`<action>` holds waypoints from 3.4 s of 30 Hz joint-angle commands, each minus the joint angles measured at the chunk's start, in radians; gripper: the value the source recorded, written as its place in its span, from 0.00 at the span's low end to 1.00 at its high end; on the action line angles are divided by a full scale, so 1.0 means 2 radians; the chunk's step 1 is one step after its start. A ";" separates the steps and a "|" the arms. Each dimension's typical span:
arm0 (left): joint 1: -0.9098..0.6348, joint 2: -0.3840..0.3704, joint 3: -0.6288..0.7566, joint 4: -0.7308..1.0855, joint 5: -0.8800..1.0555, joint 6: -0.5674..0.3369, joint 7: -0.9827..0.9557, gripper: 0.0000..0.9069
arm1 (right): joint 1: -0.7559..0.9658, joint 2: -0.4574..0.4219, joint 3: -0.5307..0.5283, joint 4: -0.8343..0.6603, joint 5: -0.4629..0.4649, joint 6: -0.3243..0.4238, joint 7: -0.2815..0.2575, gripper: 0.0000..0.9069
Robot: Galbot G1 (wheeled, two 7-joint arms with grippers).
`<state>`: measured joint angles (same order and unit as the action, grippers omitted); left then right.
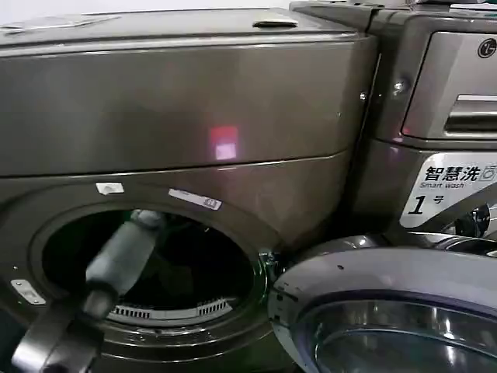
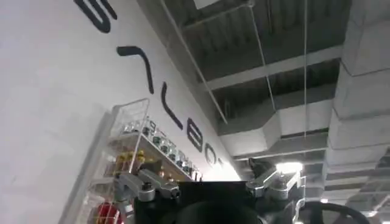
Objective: Grasp the clothes from the dryer.
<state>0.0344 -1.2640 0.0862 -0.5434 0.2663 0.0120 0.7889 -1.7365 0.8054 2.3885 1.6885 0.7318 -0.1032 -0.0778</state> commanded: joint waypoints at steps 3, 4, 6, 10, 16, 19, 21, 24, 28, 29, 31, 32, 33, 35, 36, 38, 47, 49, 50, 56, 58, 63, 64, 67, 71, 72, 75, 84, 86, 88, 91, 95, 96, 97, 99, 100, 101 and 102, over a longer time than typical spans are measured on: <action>-0.090 0.006 0.085 0.076 0.159 -0.080 0.178 1.00 | 0.002 0.004 -0.003 0.004 -0.003 0.000 0.000 1.00; -0.094 0.007 0.091 0.077 0.162 -0.082 0.188 1.00 | 0.003 0.004 -0.005 0.004 -0.005 0.001 0.000 1.00; -0.099 0.007 0.097 0.083 0.168 -0.085 0.200 1.00 | 0.004 0.005 -0.007 0.004 -0.006 0.001 0.000 1.00; -0.100 0.003 0.099 0.090 0.215 -0.092 0.210 1.00 | 0.004 0.007 -0.007 0.004 -0.008 0.001 -0.001 1.00; -0.105 -0.010 0.098 0.110 0.300 -0.087 0.208 1.00 | 0.000 0.010 -0.003 0.006 -0.009 0.001 -0.002 1.00; -0.109 -0.014 0.097 0.115 0.330 -0.089 0.206 1.00 | -0.002 0.013 -0.001 0.008 -0.008 0.001 -0.002 1.00; -0.115 -0.014 0.098 0.115 0.332 -0.090 0.207 1.00 | -0.004 0.014 0.000 0.010 -0.008 0.001 -0.002 1.00; -0.123 -0.013 0.104 0.114 0.332 -0.093 0.209 1.00 | -0.003 0.015 -0.001 0.010 -0.009 0.000 -0.002 1.00; -0.123 -0.009 0.107 0.116 0.322 -0.092 0.199 1.00 | -0.003 0.016 -0.003 0.011 -0.009 0.000 -0.002 1.00; -0.121 -0.007 0.108 0.116 0.324 -0.092 0.197 1.00 | -0.003 0.015 -0.003 0.010 -0.010 0.000 -0.002 1.00; -0.117 -0.003 0.109 0.115 0.326 -0.093 0.197 1.00 | -0.002 0.015 -0.003 0.010 -0.011 0.000 -0.002 1.00; -0.114 -0.002 0.109 0.114 0.326 -0.094 0.197 1.00 | -0.002 0.015 -0.004 0.010 -0.011 0.000 -0.002 1.00; -0.113 -0.002 0.109 0.115 0.325 -0.094 0.196 1.00 | -0.001 0.015 -0.005 0.011 -0.012 0.000 -0.002 1.00; -0.110 -0.003 0.107 0.116 0.318 -0.092 0.195 1.00 | 0.002 0.015 -0.008 0.011 -0.012 0.001 -0.002 1.00; -0.107 -0.004 0.105 0.116 0.310 -0.090 0.191 1.00 | 0.002 0.016 -0.009 0.011 -0.013 0.001 -0.002 1.00; -0.101 -0.006 0.098 0.118 0.300 -0.088 0.185 1.00 | 0.003 0.016 -0.010 0.011 -0.013 0.001 -0.003 1.00; -0.076 -0.016 0.073 0.128 0.290 -0.081 0.168 1.00 | 0.004 0.017 -0.012 0.009 -0.017 0.003 -0.004 1.00; -0.075 -0.016 0.073 0.130 0.290 -0.081 0.172 1.00 | 0.005 0.016 -0.012 0.010 -0.018 0.003 -0.004 1.00; -0.076 -0.016 0.073 0.130 0.291 -0.081 0.172 0.98 | 0.005 0.016 -0.013 0.010 -0.018 0.003 -0.004 1.00; -0.074 -0.014 0.074 0.133 0.289 -0.083 0.179 0.41 | 0.006 0.015 -0.012 0.008 -0.019 0.003 -0.004 1.00; -0.073 -0.014 0.075 0.134 0.289 -0.084 0.182 0.28 | 0.006 0.015 -0.013 0.008 -0.019 0.003 -0.004 1.00; -0.076 -0.014 0.077 0.133 0.290 -0.085 0.183 0.09 | 0.002 0.015 -0.008 0.008 -0.018 0.003 -0.003 1.00; -0.078 -0.014 0.079 0.133 0.290 -0.086 0.184 0.08 | 0.001 0.016 -0.006 0.006 -0.018 0.003 -0.003 1.00; -0.080 -0.015 0.088 0.133 0.287 -0.088 0.187 0.01 | 0.001 0.017 -0.006 0.005 -0.017 0.004 -0.003 1.00; -0.080 -0.017 0.088 0.134 0.278 -0.096 0.188 0.00 | 0.001 0.018 -0.006 0.007 -0.017 0.004 -0.003 1.00; -0.079 -0.017 0.086 0.133 0.277 -0.098 0.185 0.00 | 0.001 0.018 -0.007 0.007 -0.017 0.004 -0.003 1.00; -0.078 -0.016 0.083 0.133 0.277 -0.102 0.182 0.00 | 0.002 0.018 -0.008 0.007 -0.017 0.004 -0.003 1.00; -0.074 -0.021 0.041 0.109 0.224 -0.084 0.125 0.00 | 0.010 0.019 -0.019 0.006 -0.022 0.006 -0.003 1.00; -0.066 -0.024 0.027 0.092 0.192 -0.071 0.106 0.00 | 0.011 0.019 -0.022 0.007 -0.024 0.006 -0.003 1.00; -0.048 -0.032 -0.005 0.079 0.184 -0.054 0.056 0.00 | 0.012 0.019 -0.024 0.008 -0.024 0.006 -0.004 1.00; -0.019 -0.033 -0.051 0.055 0.182 -0.035 0.011 0.00 | 0.013 0.024 -0.026 0.013 -0.024 0.006 -0.004 1.00; 0.021 -0.016 -0.103 -0.005 0.139 -0.004 -0.036 0.00 | 0.013 0.024 -0.025 0.010 -0.026 0.007 -0.003 1.00; 0.027 -0.012 -0.109 -0.026 0.132 0.000 -0.045 0.00 | 0.014 0.024 -0.026 0.010 -0.026 0.007 -0.003 1.00; 0.036 -0.006 -0.113 -0.051 0.110 0.008 -0.059 0.00 | 0.015 0.024 -0.028 0.011 -0.027 0.007 -0.003 1.00; 0.064 0.002 -0.124 -0.110 0.074 0.033 -0.092 0.00 | 0.018 0.025 -0.033 0.012 -0.028 0.007 -0.003 1.00; 0.076 0.003 -0.135 -0.127 0.061 0.044 -0.108 0.00 | 0.019 0.026 -0.034 0.013 -0.029 0.007 -0.003 1.00; 0.088 0.003 -0.146 -0.156 0.030 0.061 -0.127 0.00 | 0.020 0.026 -0.036 0.013 -0.029 0.007 -0.003 1.00; 0.101 0.003 -0.156 -0.181 0.009 0.069 -0.139 0.00 | 0.020 0.026 -0.036 0.014 -0.029 0.007 -0.002 1.00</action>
<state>0.0606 -1.2835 -0.0582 -0.5524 0.5567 -0.0050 0.7703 -1.7001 0.8571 2.3242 1.7125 0.6747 -0.0895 -0.0834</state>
